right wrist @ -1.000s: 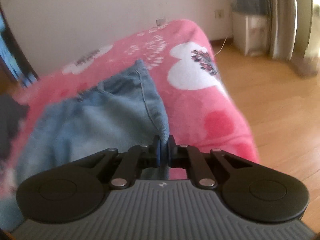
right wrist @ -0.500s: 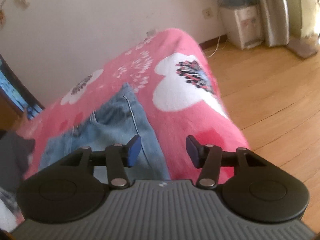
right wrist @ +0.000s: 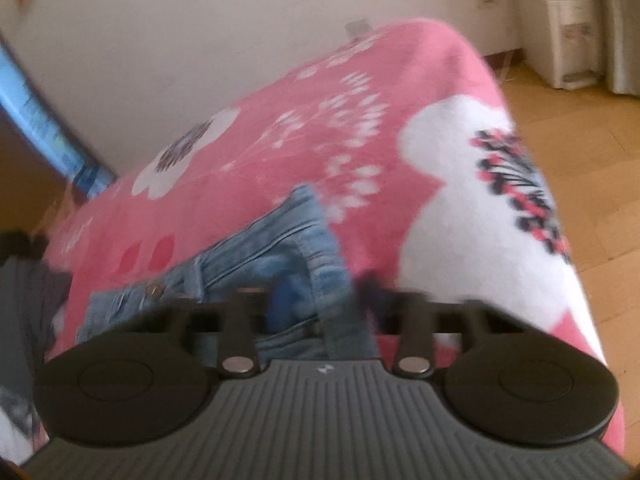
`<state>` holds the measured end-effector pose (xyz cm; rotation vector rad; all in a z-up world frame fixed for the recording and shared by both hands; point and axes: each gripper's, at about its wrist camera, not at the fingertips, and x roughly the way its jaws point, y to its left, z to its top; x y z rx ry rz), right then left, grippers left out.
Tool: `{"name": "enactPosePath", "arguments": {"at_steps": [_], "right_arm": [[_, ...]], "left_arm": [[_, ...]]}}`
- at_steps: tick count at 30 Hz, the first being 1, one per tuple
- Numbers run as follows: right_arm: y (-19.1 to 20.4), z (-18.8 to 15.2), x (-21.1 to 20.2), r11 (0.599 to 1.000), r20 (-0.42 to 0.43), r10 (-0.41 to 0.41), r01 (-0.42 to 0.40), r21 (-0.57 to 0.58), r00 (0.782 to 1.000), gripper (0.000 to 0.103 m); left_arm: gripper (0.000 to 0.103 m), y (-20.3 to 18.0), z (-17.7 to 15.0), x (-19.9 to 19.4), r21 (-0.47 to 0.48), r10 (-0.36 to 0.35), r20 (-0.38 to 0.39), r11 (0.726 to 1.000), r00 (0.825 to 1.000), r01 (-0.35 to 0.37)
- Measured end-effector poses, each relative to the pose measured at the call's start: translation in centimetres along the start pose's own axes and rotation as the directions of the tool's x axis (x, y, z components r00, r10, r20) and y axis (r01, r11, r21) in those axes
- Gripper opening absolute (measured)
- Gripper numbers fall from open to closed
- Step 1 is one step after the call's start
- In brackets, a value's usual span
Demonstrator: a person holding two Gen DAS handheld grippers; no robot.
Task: Fold clothes
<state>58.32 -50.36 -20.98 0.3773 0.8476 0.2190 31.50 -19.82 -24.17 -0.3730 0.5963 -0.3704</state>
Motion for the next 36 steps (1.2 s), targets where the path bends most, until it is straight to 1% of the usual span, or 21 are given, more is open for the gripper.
{"name": "enactPosePath", "arguments": {"at_steps": [1,2,3,4,5,8,12,13,14,15,16,17,18,21,24,26,28,29,31,33,36], "right_arm": [[0.5,-0.2,0.0,0.999,0.002,-0.02,0.02,-0.043,1.0,0.014],[1.0,-0.3,-0.2,0.996,0.023,-0.037,0.038,-0.076,0.999,0.011],[1.3,-0.2,-0.6,0.995,0.057,-0.046,0.05,-0.088,0.997,0.01],[1.6,-0.1,-1.0,0.994,0.094,-0.052,0.061,-0.093,0.994,0.01],[1.6,0.0,-0.8,0.992,0.112,-0.068,0.079,-0.099,0.991,0.01],[1.6,0.3,0.3,0.982,0.139,-0.126,0.144,-0.122,0.982,0.009],[0.9,-0.5,1.5,0.973,0.139,-0.163,0.183,-0.139,0.977,0.01],[0.8,-0.4,1.4,0.975,0.139,-0.163,0.181,-0.126,0.977,0.011],[0.6,-0.4,1.1,0.979,0.138,-0.157,0.172,-0.106,0.978,0.015],[0.5,-0.2,0.7,0.983,0.137,-0.15,0.163,-0.087,0.979,0.026],[0.2,-0.2,-0.1,0.984,0.14,-0.148,0.159,-0.075,0.979,0.03],[-0.2,-0.2,-1.2,0.985,0.148,-0.15,0.16,-0.059,0.978,0.04],[-0.7,-0.3,-2.6,0.987,0.163,-0.151,0.157,-0.029,0.975,0.042],[-2.4,-1.6,-8.0,0.993,0.175,-0.108,0.099,0.06,0.979,0.042],[-3.3,-4.8,-14.4,0.991,0.166,-0.09,0.072,0.109,0.982,0.042],[-3.2,-7.7,-18.6,0.989,0.146,-0.09,0.072,0.126,0.985,0.042],[-2.4,-10.9,-22.7,0.989,0.134,-0.092,0.075,0.129,0.987,0.042],[-1.8,-12.3,-24.7,0.989,0.135,-0.098,0.081,0.126,0.986,0.042],[-0.4,-15.2,-28.8,0.989,0.144,-0.112,0.096,0.115,0.983,0.042],[1.5,-18.0,-33.0,0.988,0.181,-0.127,0.108,0.107,0.975,0.042],[4.5,-21.4,-38.9,0.988,0.262,-0.134,0.108,0.11,0.956,0.042]], "left_arm": [[0.049,0.1,0.0,0.0,-0.004,-0.003,0.003,1.0,1.0,0.003],[0.048,0.1,0.0,0.0,-0.008,-0.002,0.007,1.0,1.0,0.002],[0.045,0.2,0.1,0.2,-0.015,0.008,0.011,1.0,1.0,-0.008],[0.044,0.3,0.2,0.4,-0.02,0.016,0.014,1.0,1.0,-0.015],[0.044,0.3,0.1,0.5,-0.021,0.017,0.016,1.0,1.0,-0.017],[0.045,0.1,-0.1,0.7,-0.012,0.024,0.02,1.0,1.0,-0.024],[0.045,0.0,-0.4,0.5,-0.009,0.022,0.025,1.0,0.999,-0.022],[0.045,0.0,-0.3,0.5,-0.008,0.023,0.024,1.0,0.999,-0.023],[0.045,0.0,-0.3,0.5,-0.008,0.024,0.024,1.0,0.999,-0.023],[0.045,0.0,-0.3,0.6,-0.007,0.024,0.023,1.0,0.999,-0.024],[0.045,-0.1,-0.2,0.6,-0.006,0.025,0.022,1.0,0.999,-0.025],[0.045,-0.1,-0.2,0.6,-0.006,0.026,0.022,1.0,0.999,-0.026],[0.045,-0.1,-0.2,0.6,-0.005,0.027,0.021,1.0,0.999,-0.027],[0.045,-0.1,0.0,0.7,-0.004,0.029,0.019,1.0,0.999,-0.029],[0.046,-0.5,0.5,0.5,0.009,0.032,-0.003,0.999,0.999,-0.032],[0.052,-0.7,1.1,-0.1,0.019,0.026,-0.028,1.0,0.999,-0.025],[0.059,-0.6,1.8,-1.8,-0.003,-0.009,-0.047,1.0,0.999,0.009],[0.061,-0.5,2.1,-3.1,-0.017,-0.031,-0.045,0.999,0.999,0.031],[0.07,-0.4,2.7,-6.1,-0.015,-0.063,-0.041,0.998,0.997,0.062],[0.075,-0.3,3.0,-9.3,-0.001,-0.095,-0.033,0.995,0.995,0.095],[0.083,-0.1,3.4,-14.4,0.03,-0.143,-0.02,0.989,0.99,0.144]]}}
